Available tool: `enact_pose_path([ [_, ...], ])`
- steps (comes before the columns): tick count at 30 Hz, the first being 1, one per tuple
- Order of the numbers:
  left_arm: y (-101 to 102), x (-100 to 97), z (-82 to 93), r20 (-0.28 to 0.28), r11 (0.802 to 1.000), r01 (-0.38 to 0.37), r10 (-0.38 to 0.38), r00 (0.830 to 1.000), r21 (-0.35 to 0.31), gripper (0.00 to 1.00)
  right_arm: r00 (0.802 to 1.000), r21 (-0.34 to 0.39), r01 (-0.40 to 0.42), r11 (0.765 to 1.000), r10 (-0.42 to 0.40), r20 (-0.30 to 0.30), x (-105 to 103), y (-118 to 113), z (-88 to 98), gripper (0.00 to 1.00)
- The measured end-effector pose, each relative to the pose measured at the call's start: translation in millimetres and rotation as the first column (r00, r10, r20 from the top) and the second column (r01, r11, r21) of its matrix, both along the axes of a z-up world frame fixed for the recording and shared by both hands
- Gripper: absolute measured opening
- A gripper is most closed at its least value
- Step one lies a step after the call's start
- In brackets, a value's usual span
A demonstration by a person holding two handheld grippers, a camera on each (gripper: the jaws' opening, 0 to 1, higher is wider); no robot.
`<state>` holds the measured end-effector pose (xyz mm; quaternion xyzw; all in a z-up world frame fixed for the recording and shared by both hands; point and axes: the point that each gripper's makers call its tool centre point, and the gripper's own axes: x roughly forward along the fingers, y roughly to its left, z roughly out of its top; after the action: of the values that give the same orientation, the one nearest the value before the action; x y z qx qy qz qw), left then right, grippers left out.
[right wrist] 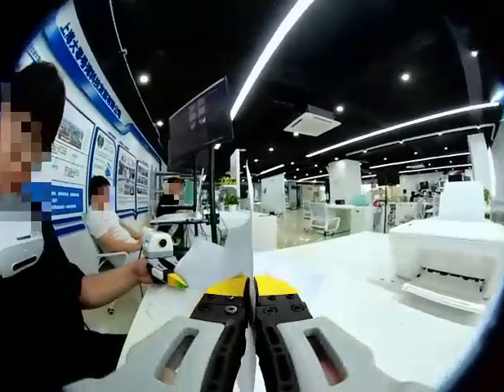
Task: Organize the stack of printing papers by aligning and flattening the scattered papers on the table
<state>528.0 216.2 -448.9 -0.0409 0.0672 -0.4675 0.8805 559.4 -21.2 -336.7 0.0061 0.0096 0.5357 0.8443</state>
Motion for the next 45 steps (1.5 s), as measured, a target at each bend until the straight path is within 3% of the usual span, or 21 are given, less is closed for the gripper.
enact_pose_path([
  [11, -1.3, -0.2, -0.6, -0.003, 1.000, 0.004, -0.004, 1.000, 0.002, 0.19, 0.995, -0.040, -0.071, 0.997, 0.068, -0.067, 16.4, 23.1, -28.5, 0.00],
  [24, -3.9, -3.6, 3.4, 0.005, 0.999, 0.034, -0.034, 0.999, -0.020, 0.28, 0.968, 0.014, -0.173, 0.985, 0.173, -0.183, 14.9, 31.0, -35.2, 0.00],
  [28, -3.5, -3.6, 6.1, -0.011, 0.998, 0.043, -0.043, 0.999, -0.051, 0.31, 0.927, 0.084, -0.230, 0.970, 0.244, -0.283, 11.7, 35.8, -36.6, 0.00],
  [30, -3.1, -2.9, 6.3, -0.022, 0.997, 0.043, -0.045, 0.999, -0.061, 0.32, 0.893, 0.143, -0.249, 0.958, 0.285, -0.349, 10.7, 37.0, -34.4, 0.00],
  [32, -3.3, -2.8, 6.2, -0.035, 0.997, 0.045, -0.047, 0.998, -0.070, 0.32, 0.838, 0.216, -0.320, 0.923, 0.382, -0.391, -2.6, 40.6, -27.4, 0.00],
  [35, -3.5, -2.7, 6.0, -0.043, 0.996, 0.044, -0.047, 0.998, -0.077, 0.33, 0.803, 0.267, -0.344, 0.900, 0.430, -0.412, -6.6, 40.6, -20.6, 0.00],
  [38, -3.8, -2.8, 6.2, -0.042, 0.996, 0.044, -0.047, 0.998, -0.079, 0.33, 0.783, 0.273, -0.340, 0.900, 0.432, -0.447, -3.4, 39.8, -23.0, 0.00],
  [41, -3.5, -2.4, 6.1, -0.046, 0.995, 0.046, -0.050, 0.998, -0.084, 0.33, 0.720, 0.300, -0.354, 0.886, 0.463, -0.517, -2.9, 37.8, -28.5, 0.00],
  [43, -3.3, -2.2, 6.2, -0.047, 0.995, 0.046, -0.050, 0.998, -0.085, 0.33, 0.723, 0.285, -0.346, 0.894, 0.447, -0.527, 1.2, 40.2, -37.1, 0.00],
  [45, -3.0, -2.0, 6.1, -0.048, 0.995, 0.046, -0.051, 0.998, -0.086, 0.33, 0.678, 0.307, -0.365, 0.879, 0.477, -0.560, -0.1, 41.5, -40.4, 0.00],
])
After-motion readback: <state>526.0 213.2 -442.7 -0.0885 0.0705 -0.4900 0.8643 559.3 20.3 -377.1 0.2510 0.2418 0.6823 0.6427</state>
